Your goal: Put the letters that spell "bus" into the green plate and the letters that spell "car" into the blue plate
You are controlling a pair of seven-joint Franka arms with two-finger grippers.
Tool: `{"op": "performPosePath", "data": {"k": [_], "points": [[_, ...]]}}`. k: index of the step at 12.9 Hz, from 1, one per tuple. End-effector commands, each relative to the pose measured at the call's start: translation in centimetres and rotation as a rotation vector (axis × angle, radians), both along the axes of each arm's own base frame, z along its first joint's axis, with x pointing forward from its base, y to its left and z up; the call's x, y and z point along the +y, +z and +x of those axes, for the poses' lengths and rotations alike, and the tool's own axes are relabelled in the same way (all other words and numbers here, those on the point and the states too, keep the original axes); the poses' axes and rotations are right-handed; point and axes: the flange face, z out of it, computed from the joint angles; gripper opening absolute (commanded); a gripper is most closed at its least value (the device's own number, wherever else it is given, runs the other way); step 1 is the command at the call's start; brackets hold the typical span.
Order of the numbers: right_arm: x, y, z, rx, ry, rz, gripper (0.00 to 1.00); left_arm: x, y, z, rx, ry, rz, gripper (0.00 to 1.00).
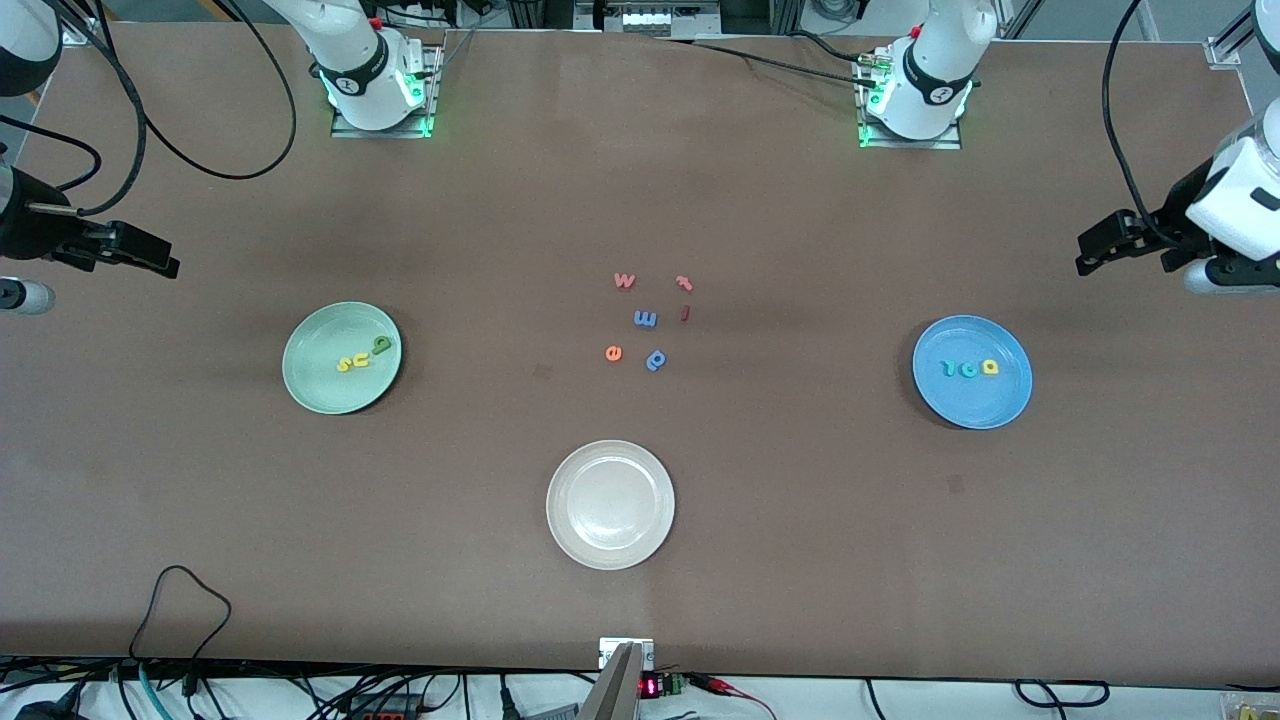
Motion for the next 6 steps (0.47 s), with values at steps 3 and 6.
{"op": "performPosePath", "data": {"k": [3, 6], "points": [[-0.04, 0.1, -0.33, 0.0, -0.006, -0.013, 1.0, -0.12, -0.08, -0.9, 0.014, -0.022, -0.021, 1.0], [-0.04, 0.02, -0.35, 0.003, -0.004, -0.013, 1.0, 0.04, 0.03, -0.98, 0.016, -0.019, -0.021, 1.0]]}}
